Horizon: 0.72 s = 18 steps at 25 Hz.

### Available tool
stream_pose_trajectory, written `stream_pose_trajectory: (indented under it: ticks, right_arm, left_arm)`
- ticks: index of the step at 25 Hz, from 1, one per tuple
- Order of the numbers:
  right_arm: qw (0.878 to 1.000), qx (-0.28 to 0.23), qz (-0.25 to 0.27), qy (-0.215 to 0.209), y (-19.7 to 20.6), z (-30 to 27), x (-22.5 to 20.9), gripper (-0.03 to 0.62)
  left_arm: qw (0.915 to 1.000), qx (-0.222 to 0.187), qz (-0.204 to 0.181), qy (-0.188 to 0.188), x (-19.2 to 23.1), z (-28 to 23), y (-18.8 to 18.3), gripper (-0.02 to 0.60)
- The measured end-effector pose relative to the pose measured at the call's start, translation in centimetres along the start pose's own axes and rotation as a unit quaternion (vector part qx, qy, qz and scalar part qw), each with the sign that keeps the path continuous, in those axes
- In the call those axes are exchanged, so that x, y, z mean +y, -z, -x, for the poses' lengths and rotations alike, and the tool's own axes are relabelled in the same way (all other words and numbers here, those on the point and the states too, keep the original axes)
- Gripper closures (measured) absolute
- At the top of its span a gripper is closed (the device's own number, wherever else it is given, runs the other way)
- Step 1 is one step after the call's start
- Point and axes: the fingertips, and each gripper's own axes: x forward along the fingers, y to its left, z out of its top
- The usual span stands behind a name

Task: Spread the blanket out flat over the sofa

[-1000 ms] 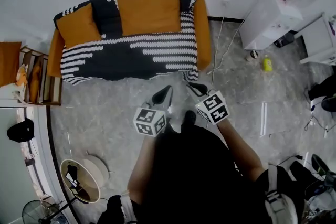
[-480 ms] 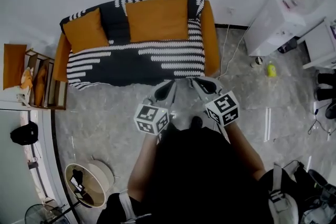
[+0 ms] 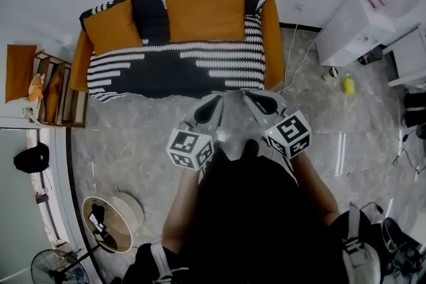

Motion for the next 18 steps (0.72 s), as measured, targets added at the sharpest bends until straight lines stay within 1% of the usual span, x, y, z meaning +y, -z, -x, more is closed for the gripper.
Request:
stream_pose_trajectory:
  ticks: [6, 18]
  right_arm:
    - [1.0, 0.002, 0.0, -0.011, 0.8, 0.4, 1.3, 0.591]
    - [1.0, -0.001, -0.01, 0.006, 1.4, 1.6, 1.5, 0.591]
  left_arm:
    - [1.0, 0.002, -0.004, 0.002, -0.5, 0.4, 0.5, 0.571]
    - [0.9999, 0.003, -0.004, 0.016, -1.7, 0.4, 1.0, 0.571]
